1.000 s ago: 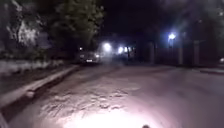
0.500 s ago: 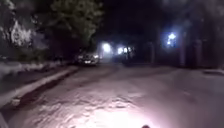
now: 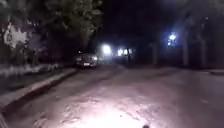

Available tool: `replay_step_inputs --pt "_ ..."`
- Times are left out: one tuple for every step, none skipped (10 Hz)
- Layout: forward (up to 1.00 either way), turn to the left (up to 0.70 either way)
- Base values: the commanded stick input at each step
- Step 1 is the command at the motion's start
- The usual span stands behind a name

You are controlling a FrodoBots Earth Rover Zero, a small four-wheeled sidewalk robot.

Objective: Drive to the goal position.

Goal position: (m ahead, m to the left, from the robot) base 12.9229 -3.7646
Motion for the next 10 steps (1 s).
replay_step_inputs --pt "0.70 0.01" --pt "0.70 0.01" --pt "0.70 0.01" --pt "0.70 0.01" --pt "0.70 0.01" --pt "0.70 -0.09" --pt "0.70 -0.24" --pt "0.70 -0.34" --pt "0.70 -0.04" --pt "0.70 0.01"
